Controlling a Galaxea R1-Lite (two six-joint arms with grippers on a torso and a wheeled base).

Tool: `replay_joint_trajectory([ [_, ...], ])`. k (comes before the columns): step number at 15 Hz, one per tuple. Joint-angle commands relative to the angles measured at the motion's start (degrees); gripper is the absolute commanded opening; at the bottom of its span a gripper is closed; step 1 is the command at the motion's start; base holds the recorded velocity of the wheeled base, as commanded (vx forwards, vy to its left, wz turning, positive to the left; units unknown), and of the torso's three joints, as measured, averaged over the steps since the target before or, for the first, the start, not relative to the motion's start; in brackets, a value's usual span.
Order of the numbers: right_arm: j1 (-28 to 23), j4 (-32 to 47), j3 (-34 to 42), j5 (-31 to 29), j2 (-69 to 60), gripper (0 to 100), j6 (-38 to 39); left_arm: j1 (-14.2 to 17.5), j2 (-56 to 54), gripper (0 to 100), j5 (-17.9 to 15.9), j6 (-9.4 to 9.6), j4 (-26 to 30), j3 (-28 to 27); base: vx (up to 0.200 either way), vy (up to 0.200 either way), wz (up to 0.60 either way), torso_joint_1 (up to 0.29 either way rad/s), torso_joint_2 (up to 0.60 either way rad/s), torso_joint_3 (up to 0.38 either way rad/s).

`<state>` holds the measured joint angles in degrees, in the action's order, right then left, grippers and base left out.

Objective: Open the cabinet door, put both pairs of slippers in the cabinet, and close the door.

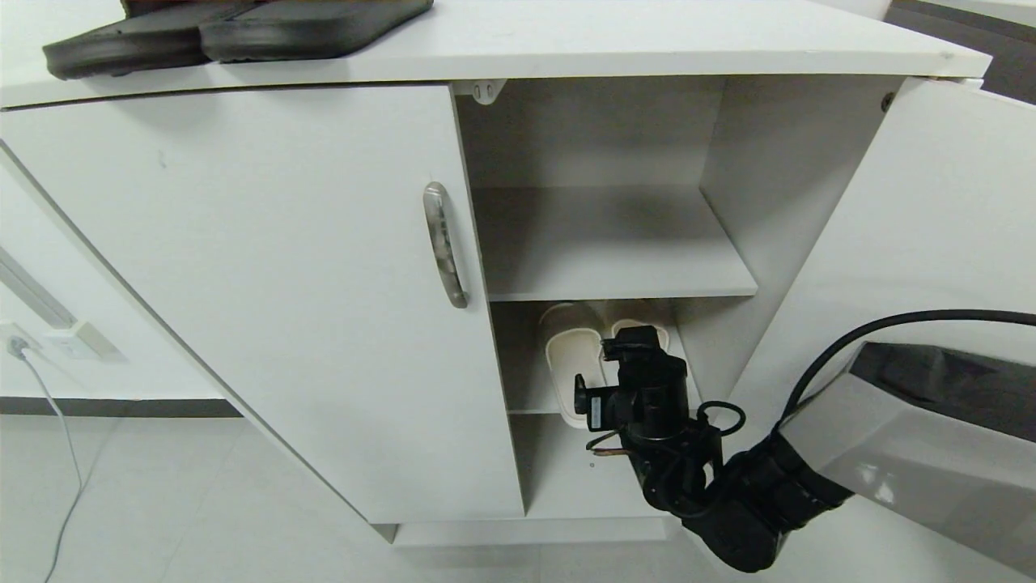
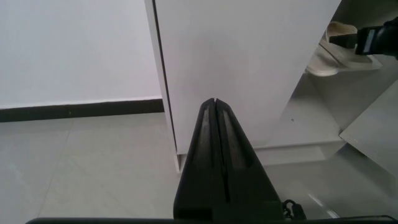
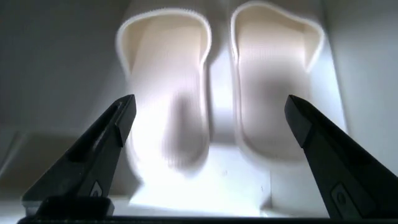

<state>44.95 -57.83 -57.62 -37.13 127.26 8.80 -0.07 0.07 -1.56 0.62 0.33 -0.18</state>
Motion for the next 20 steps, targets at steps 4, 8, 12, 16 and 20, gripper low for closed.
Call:
replay_joint_trajectory([
  [4,1.9,0.0,6.6,0.0,-7.8,100,1.7,0.1,0.0,0,0.0,-0.01,0.0,0.0,0.000,0.000,0.00,0.000,0.00,0.000],
  [8,3.0,0.1,6.7,0.0,-7.7,100,1.7,0.1,0.0,0,0.0,-0.01,0.0,0.0,-0.200,0.000,0.00,0.005,0.00,0.002],
  [12,3.2,0.1,7.4,0.0,-7.8,100,1.7,0.0,0.0,0,0.0,-0.01,0.0,0.0,-0.200,0.000,0.00,-0.002,0.00,0.002],
  [16,3.3,0.1,7.4,0.0,-7.6,100,1.7,0.1,0.0,0,0.0,-0.01,0.0,0.0,-0.200,0.000,0.00,0.004,0.00,0.002],
  [20,3.4,0.0,7.6,0.0,-7.5,100,1.7,0.1,0.0,0,0.0,-0.09,0.0,0.0,0.000,0.000,0.00,0.000,0.00,0.000],
])
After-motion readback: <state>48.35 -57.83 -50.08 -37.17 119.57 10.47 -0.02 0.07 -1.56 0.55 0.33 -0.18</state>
